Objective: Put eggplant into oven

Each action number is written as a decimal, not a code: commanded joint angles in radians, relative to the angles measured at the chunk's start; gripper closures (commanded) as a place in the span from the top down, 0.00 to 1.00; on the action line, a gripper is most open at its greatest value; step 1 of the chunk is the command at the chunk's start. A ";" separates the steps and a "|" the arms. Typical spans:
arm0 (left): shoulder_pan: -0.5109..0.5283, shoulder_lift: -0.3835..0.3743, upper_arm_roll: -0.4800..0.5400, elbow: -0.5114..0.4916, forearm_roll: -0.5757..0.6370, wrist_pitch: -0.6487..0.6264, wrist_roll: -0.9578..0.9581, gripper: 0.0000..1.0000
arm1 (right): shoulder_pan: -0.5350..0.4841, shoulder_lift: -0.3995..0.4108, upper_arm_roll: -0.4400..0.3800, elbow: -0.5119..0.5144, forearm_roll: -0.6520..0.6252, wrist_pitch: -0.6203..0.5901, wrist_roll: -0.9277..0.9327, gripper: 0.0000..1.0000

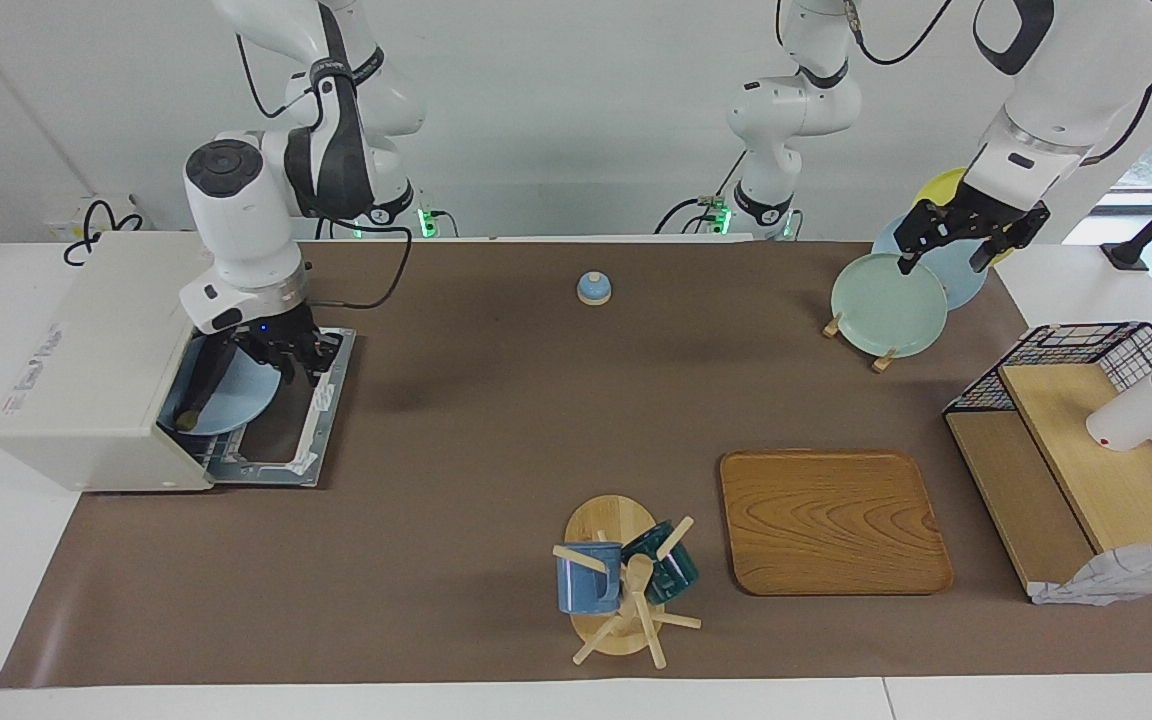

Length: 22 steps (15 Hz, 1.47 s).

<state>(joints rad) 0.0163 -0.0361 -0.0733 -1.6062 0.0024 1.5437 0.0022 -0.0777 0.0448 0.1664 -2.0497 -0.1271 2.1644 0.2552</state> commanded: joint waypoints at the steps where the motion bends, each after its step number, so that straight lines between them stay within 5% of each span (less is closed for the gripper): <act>1: -0.012 -0.007 0.004 -0.006 0.024 0.012 0.004 1.00 | 0.045 0.058 0.002 -0.038 0.004 0.101 0.123 0.00; 6: 0.002 -0.011 0.004 -0.011 0.022 0.016 -0.004 1.00 | 0.055 0.050 0.001 -0.165 -0.009 0.190 0.134 0.00; 22: 0.030 -0.011 -0.031 -0.011 0.016 0.019 -0.001 1.00 | -0.017 0.075 -0.001 -0.242 -0.144 0.201 0.136 0.00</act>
<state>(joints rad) 0.0353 -0.0367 -0.0912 -1.6063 0.0063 1.5529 0.0017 -0.0784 0.1272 0.1585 -2.2690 -0.2526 2.3375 0.3814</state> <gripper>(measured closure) 0.000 0.991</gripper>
